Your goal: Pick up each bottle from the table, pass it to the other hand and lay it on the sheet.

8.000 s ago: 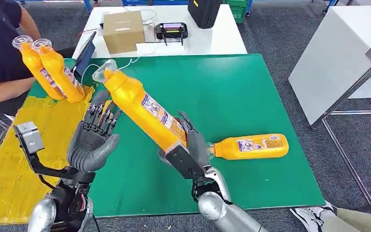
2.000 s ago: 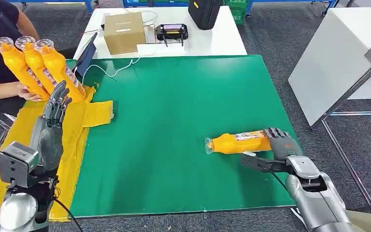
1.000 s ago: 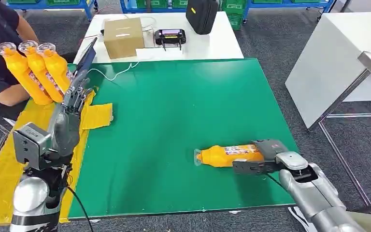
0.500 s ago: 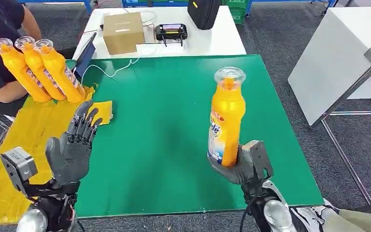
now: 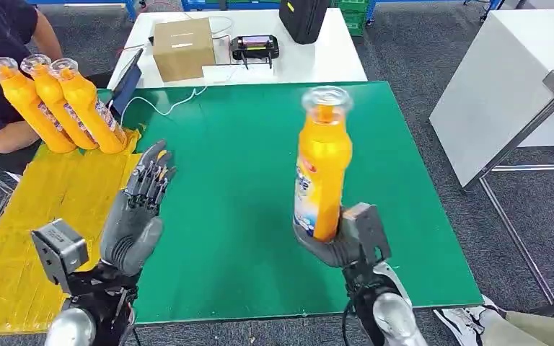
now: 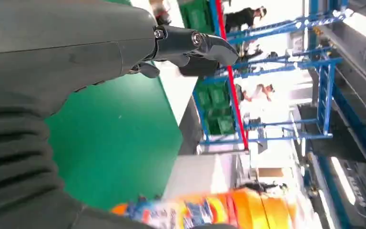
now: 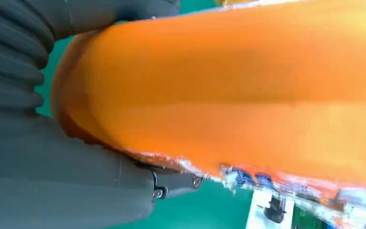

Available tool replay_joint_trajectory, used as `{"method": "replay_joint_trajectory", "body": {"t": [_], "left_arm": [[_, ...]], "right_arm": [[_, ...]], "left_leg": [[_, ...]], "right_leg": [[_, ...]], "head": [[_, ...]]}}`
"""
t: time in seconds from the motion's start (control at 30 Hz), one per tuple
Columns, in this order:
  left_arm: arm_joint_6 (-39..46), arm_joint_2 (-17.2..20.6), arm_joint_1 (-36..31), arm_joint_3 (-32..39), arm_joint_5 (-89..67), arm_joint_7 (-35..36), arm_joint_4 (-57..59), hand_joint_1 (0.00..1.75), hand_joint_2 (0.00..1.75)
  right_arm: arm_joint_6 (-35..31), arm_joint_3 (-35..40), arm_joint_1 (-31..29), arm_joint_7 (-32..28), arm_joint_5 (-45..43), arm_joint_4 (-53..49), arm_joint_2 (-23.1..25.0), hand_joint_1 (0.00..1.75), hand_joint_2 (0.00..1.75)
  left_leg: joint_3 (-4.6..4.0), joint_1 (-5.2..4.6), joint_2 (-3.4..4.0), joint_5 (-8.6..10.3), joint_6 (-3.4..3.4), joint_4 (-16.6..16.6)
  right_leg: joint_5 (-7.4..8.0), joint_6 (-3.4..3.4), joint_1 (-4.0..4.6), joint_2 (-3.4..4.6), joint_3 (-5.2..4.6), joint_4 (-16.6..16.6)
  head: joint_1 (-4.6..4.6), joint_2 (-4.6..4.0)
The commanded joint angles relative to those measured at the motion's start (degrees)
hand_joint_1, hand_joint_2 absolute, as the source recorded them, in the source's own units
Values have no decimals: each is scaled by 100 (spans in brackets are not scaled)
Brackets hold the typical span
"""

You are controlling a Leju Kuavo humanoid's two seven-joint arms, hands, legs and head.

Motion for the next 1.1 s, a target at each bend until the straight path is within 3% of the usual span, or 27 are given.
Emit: {"method": "replay_joint_trajectory", "body": {"t": [0.03,0.43,0.77,0.87,1.07,1.1], "left_arm": [[137,-40,-549,-639,88,85,450,0,175],[104,43,-587,-772,597,154,601,0,175],[249,30,-769,-968,1126,335,762,0,175],[482,-50,-826,-980,1597,325,846,0,175],[769,4,-1013,-1154,1734,338,938,0,175],[943,82,-1064,-1241,1961,387,835,0,175]], "right_arm": [[-139,988,-1206,92,919,1015,125,175,175],[-499,1616,-1563,65,2025,1128,73,175,175],[-893,2170,-1843,104,2353,1258,112,175,175],[-1302,2487,-2030,115,2878,1556,121,175,175],[-1800,2781,-2160,134,2945,2024,225,175,175],[-2253,2968,-2267,-255,2785,2357,283,175,175]], "left_leg": [[8,2,-8,4,0,-3],[-9,3,-9,3,-1,0],[-11,3,-11,1,0,-1],[-9,2,-13,1,0,-2],[-15,3,-19,4,0,-1],[-10,4,-22,4,-1,-2]], "right_leg": [[2,-5,1,12,9,-5],[2,-6,-2,20,-4,-1],[0,-5,0,15,-7,-1],[-1,-5,-2,15,-4,-2],[0,-4,-1,1,-9,-2],[0,-7,0,8,-2,-4]], "head": [[0,0],[0,0],[0,0],[2,0],[2,0],[2,0]]}}
